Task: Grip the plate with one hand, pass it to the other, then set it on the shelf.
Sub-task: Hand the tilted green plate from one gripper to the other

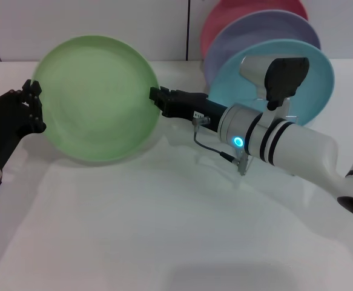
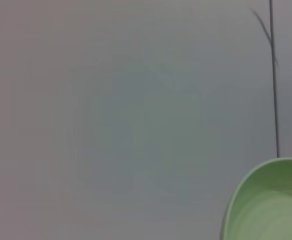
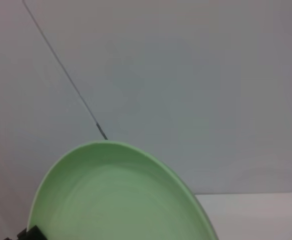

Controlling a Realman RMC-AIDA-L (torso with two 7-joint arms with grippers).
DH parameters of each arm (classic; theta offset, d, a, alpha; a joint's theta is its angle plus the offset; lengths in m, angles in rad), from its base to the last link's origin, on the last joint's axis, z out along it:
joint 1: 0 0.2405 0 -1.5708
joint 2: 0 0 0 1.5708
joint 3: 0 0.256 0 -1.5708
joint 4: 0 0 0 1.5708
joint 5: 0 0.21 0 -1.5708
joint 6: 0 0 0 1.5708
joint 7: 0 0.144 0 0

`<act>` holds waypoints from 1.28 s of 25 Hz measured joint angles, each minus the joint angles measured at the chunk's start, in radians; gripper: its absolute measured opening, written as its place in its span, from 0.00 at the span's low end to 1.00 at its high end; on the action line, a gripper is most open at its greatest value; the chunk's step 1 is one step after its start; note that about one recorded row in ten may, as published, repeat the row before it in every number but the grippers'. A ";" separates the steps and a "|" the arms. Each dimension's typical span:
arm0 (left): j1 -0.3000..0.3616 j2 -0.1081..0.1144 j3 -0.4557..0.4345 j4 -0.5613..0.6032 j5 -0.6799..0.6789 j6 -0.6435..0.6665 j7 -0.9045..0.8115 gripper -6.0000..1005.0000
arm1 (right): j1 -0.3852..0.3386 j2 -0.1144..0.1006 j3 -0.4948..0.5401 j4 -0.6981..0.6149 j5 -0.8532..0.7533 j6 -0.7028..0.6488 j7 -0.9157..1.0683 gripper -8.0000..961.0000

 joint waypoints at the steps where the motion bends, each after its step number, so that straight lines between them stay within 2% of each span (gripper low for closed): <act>1: -0.001 0.000 0.000 0.001 0.001 0.001 0.000 0.04 | 0.000 0.000 0.000 0.000 0.000 0.001 0.000 0.15; 32: -0.010 0.000 -0.012 -0.008 -0.006 0.052 0.008 0.04 | 0.049 0.000 0.049 -0.004 -0.010 0.099 0.004 0.13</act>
